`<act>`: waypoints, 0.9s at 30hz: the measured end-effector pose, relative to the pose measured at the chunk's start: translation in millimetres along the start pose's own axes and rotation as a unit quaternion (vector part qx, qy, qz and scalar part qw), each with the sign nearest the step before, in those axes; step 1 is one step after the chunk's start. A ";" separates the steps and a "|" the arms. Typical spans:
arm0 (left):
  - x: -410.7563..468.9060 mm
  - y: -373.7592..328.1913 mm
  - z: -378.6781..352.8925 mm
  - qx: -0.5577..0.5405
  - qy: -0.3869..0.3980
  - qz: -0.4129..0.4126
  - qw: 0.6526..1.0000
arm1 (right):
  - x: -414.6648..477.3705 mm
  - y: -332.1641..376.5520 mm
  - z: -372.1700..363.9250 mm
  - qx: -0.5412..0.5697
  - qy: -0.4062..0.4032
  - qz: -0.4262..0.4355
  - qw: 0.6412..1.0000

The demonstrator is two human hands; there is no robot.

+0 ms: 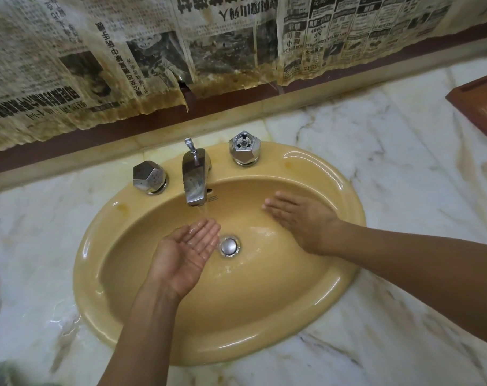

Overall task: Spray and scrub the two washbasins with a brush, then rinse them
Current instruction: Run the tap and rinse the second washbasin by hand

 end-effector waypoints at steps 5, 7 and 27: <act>4.1 -2.4 3.0 -0.010 -0.007 -0.002 1.000 | 0.1 31.9 -17.0 0.189 0.091 0.059 0.976; 5.6 1.3 4.5 -0.010 -0.021 0.004 1.000 | 1.9 14.8 -18.0 0.155 0.038 -0.015 0.987; 3.3 7.4 0.8 -0.008 0.028 0.015 0.999 | -9.6 37.6 -8.8 0.372 0.035 0.031 0.927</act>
Point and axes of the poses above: each hand's wrist, its own x-axis towards the middle knuckle, its own z-axis out of the back of the hand, y = z × x, the point moved 5 cm from there along x, towards the middle knuckle, and after that the axes turned 8 degrees about z, right-handed, at the moved point
